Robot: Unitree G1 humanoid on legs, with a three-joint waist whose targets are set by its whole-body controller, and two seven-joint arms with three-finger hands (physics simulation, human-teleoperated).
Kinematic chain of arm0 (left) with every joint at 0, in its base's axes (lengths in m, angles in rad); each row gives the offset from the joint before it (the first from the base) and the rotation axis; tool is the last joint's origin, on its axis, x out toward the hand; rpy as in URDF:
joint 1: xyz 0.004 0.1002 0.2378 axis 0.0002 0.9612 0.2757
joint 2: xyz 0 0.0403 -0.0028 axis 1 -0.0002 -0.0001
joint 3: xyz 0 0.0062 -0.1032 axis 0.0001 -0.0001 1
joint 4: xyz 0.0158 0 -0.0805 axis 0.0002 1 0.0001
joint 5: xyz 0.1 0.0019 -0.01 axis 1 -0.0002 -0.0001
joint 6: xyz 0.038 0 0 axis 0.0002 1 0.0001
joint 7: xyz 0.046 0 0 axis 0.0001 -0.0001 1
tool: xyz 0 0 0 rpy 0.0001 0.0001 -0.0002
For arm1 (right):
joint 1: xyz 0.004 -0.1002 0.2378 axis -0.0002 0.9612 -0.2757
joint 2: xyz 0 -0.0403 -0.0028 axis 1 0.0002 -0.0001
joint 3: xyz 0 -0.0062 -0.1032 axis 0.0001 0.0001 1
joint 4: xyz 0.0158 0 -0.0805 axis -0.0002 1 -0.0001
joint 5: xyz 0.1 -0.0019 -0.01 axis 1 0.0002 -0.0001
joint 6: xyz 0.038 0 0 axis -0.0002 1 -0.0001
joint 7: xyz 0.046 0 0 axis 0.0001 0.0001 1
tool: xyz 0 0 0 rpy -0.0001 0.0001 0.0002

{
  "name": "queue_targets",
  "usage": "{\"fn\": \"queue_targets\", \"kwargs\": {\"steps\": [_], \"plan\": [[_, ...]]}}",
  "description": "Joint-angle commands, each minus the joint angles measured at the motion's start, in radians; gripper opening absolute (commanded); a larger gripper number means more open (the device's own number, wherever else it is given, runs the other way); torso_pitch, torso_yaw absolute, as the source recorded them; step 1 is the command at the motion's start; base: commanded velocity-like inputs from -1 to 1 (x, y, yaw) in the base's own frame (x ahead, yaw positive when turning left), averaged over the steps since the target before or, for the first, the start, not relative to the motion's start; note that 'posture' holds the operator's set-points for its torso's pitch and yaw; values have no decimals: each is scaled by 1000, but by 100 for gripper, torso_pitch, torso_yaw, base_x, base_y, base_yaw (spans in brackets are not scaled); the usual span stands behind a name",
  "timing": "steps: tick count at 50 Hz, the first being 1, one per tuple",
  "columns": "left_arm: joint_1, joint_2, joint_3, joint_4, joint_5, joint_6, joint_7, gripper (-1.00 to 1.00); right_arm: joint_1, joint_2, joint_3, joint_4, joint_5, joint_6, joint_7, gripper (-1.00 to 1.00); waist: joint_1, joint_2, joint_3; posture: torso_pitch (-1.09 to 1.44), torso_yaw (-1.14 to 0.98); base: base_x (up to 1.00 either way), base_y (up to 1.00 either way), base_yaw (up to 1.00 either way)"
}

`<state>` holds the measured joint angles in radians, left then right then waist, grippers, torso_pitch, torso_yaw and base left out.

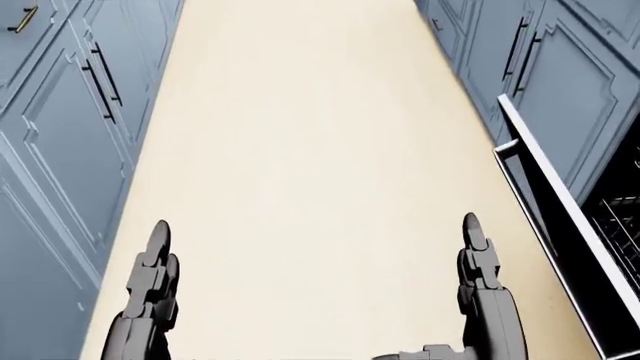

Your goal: Close the dishwasher door

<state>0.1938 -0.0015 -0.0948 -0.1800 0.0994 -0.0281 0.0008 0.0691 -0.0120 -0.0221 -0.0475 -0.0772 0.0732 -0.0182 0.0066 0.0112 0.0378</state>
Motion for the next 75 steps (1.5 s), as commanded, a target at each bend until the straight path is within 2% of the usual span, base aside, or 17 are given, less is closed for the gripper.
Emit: {"fn": "queue_targets", "kwargs": {"steps": [1, 7, 8, 16, 20, 30, 35, 44, 48, 49, 57, 62, 63, 65, 70, 73, 75], "plan": [[-8, 2, 0, -34, 0, -27, 3, 100, -18, 0, 1, -40, 1, -33, 0, 100, 1, -4, -10, 0, 0, 0, -16, 0], [-6, 2, -3, -36, 1, -27, 4, 100, -21, 0, 2, -64, 1, -6, 2, 100, -5, 62, -22, 0, 0, 0, -12, 0], [-6, 2, -3, -37, 1, -26, 4, 100, -20, 1, 1, -43, 1, -29, 0, 100, 7, 32, -11, 0, 0, 0, -8, 0], [-6, 3, -3, -41, -1, -23, 4, 100, -15, 0, 1, -78, 3, -2, 2, 100, 6, 5, -13, 0, 0, 0, -8, 0], [-8, 3, -1, -37, -1, -24, 4, 100, -21, 1, 1, -38, 2, -34, 0, 100, 2, -89, -29, 0, 0, 0, -8, 0], [-8, 2, -1, -38, -2, -24, 4, 100, -15, 1, 3, -87, 3, 6, 3, 100, -1, -6, -3, 0, 0, 0, -8, 0], [-9, 2, 2, -42, -5, -21, 4, 100, -13, 1, 2, -52, 3, -32, 2, 100, -5, 69, -24, 0, 0, 0, -8, 0], [-10, 2, 2, -40, -6, -21, 5, 100, -10, 1, 2, -62, 4, -27, 4, 100, 5, -3, -14, 0, 0, 0, -7, 0], [-11, 1, 2, -39, -6, -21, 6, 100, -12, 0, 0, -56, 5, -32, 4, 100, -2, -106, -34, 0, 0, 0, -7, 0], [-11, 1, 1, -37, -5, -22, 7, 100, -13, 0, 1, -97, 6, 11, 6, 100, -10, -52, -20, 0, 0, 0, -8, 0], [-9, 1, -2, -39, -5, -21, 7, 100, -15, 1, 0, -71, 6, -12, 5, 100, -4, -12, -6, 0, 0, 0, -7, 0], [-8, 1, -2, -43, -6, -19, 7, 100, -19, 1, 1, -43, 6, -35, 3, 100, -1, 94, -23, 0, 0, 0, -7, 0], [-8, 2, -2, -42, -6, -19, 7, 100, -19, 1, 1, -43, 6, -35, 3, 100, 11, 39, -9, 0, 0, 0, -6, 0], [-11, 2, 0, -39, -7, -20, 8, 100, -19, 1, 0, -44, 7, -34, 3, 100, 8, 52, -12, 0, 0, 0, -7, 0], [-11, 1, 2, -41, -8, -18, 8, 100, -13, 1, 1, -87, 6, 0, 4, 100, 6, 12, -14, 0, 0, 0, -7, 0], [-13, 1, 4, -40, -9, -18, 8, 100, -14, 1, 0, -52, 6, -33, 3, 100, 6, -31, -13, 0, 0, 0, -7, 0], [-13, 1, 5, -41, -10, -17, 8, 100, -14, 1, 0, -54, 6, -32, 2, 100, 0, -95, -30, 0, 0, 0, -7, 0]]}}
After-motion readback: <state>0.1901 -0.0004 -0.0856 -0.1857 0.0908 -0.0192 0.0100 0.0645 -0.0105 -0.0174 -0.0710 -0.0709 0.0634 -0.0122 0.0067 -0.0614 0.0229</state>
